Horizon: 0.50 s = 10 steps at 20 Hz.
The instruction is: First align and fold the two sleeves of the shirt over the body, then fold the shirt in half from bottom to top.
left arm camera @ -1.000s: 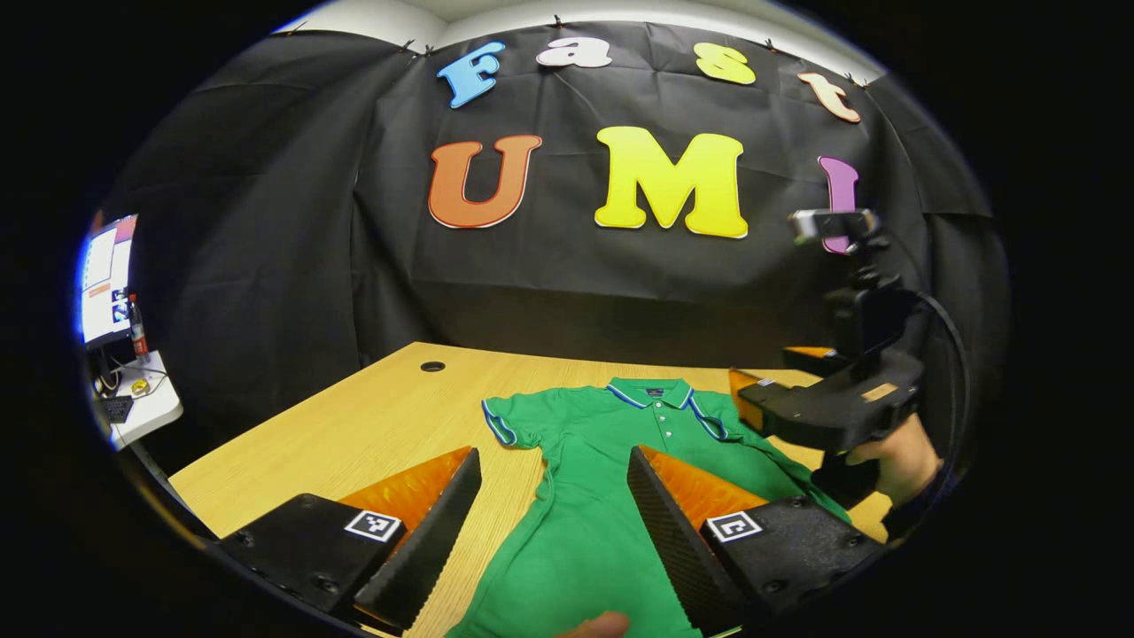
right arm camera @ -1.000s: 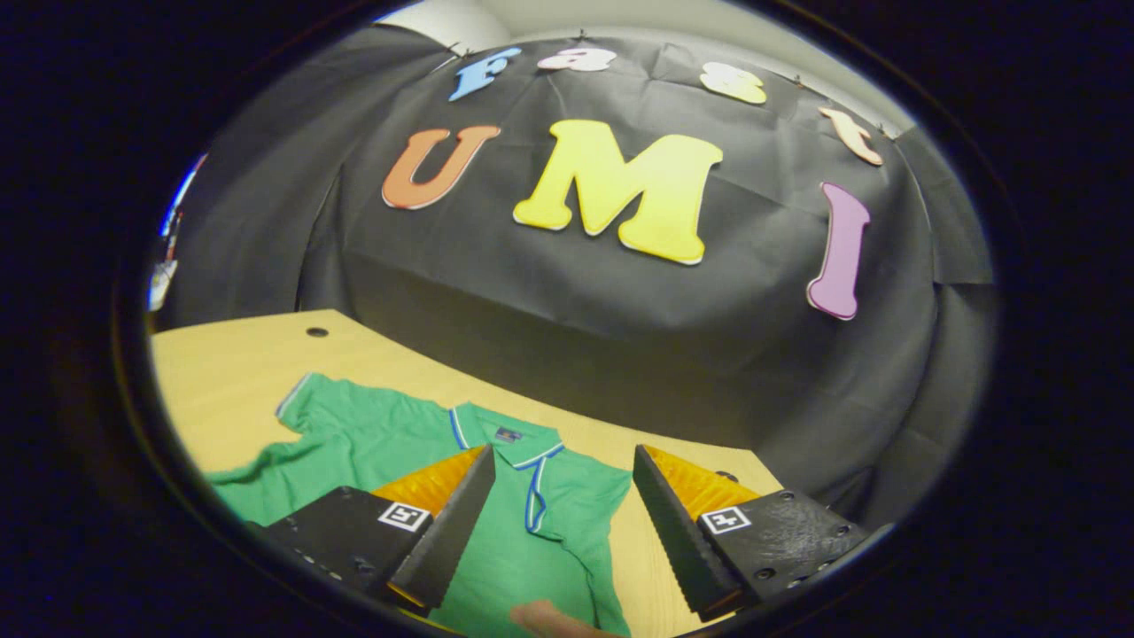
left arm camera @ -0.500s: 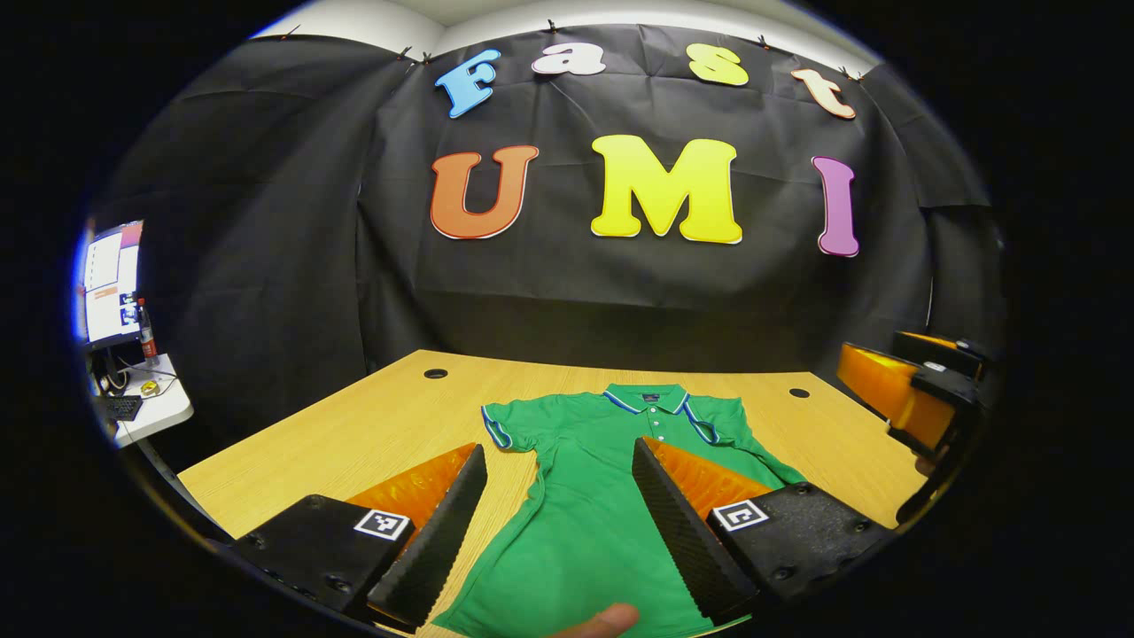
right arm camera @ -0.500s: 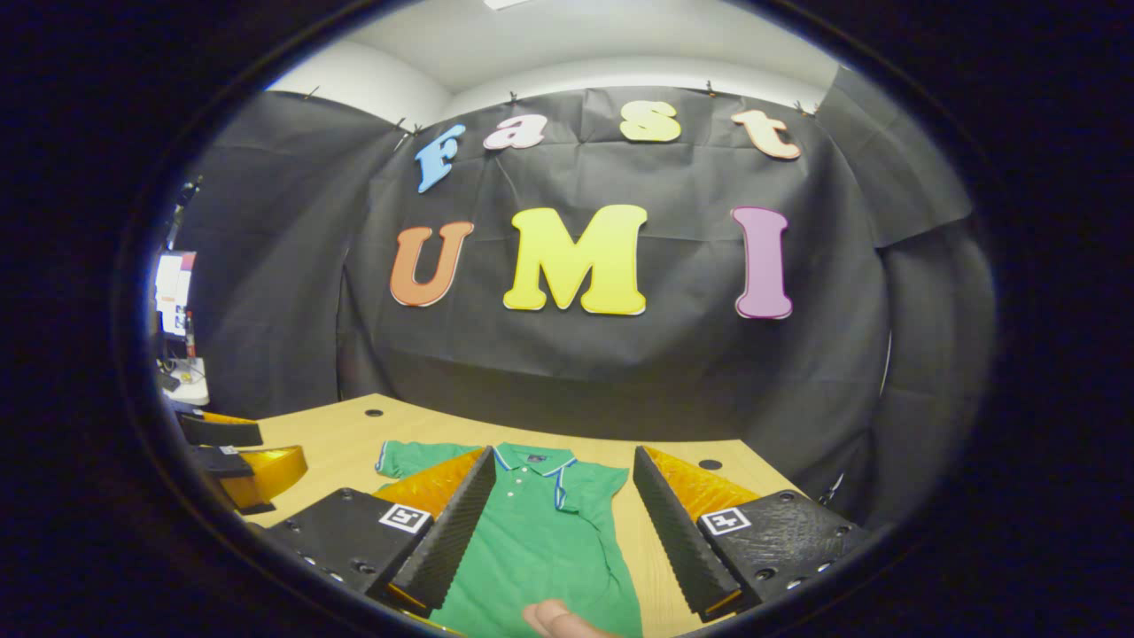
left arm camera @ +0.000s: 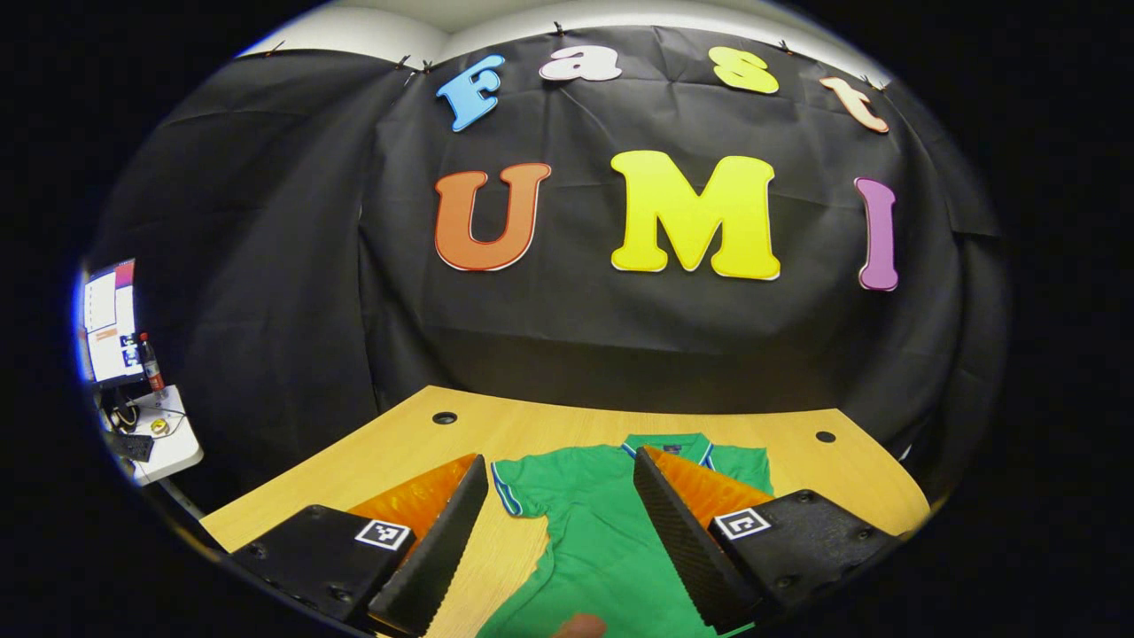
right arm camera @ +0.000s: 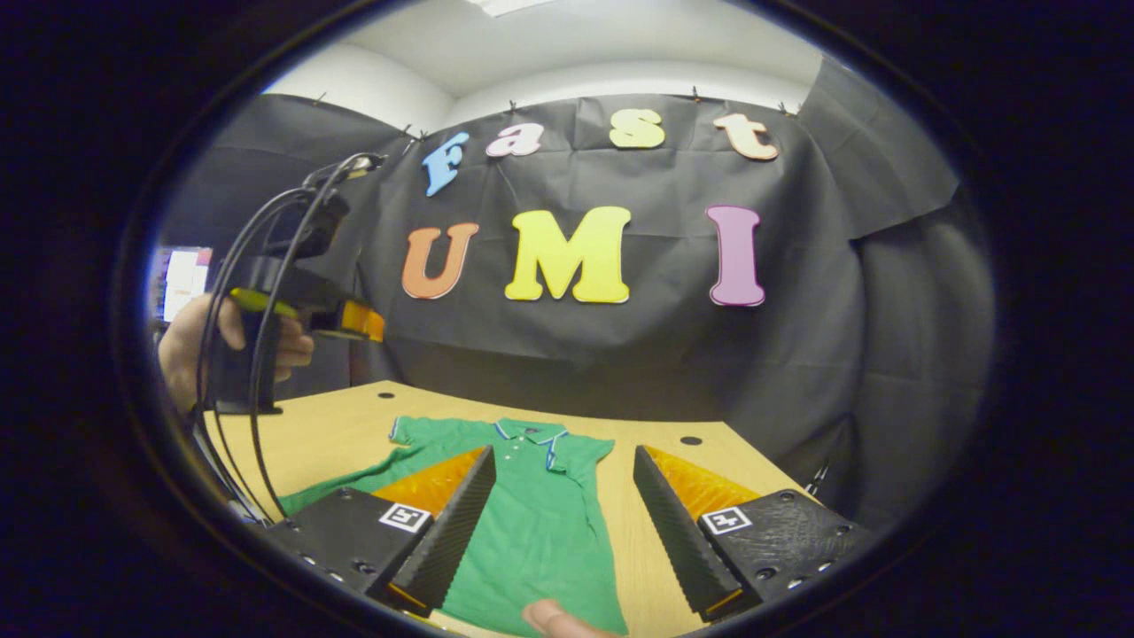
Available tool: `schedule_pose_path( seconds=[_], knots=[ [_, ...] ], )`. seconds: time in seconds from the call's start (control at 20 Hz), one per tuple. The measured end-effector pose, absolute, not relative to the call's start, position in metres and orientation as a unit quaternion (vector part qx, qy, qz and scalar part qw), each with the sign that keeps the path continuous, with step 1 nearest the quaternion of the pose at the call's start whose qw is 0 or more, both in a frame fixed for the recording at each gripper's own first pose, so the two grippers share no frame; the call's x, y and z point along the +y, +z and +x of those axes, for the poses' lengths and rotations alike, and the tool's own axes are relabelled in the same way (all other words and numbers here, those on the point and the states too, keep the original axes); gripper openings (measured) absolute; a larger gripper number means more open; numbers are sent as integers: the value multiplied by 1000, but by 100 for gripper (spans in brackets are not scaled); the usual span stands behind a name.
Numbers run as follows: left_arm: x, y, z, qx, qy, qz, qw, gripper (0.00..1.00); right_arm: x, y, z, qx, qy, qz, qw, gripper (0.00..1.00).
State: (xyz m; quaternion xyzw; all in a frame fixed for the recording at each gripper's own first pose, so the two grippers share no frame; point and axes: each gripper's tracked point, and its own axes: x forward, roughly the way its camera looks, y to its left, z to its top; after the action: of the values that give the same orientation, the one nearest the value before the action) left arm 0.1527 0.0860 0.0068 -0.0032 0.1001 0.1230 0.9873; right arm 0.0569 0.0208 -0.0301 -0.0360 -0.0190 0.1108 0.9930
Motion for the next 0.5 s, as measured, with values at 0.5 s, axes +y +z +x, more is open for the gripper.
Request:
schedule_pose_path(
  seconds=[0.5],
  knots=[
    [175,-135,270,216,143,-77,963,100,19,-58,64,4,139,4,990,96]
  ],
)
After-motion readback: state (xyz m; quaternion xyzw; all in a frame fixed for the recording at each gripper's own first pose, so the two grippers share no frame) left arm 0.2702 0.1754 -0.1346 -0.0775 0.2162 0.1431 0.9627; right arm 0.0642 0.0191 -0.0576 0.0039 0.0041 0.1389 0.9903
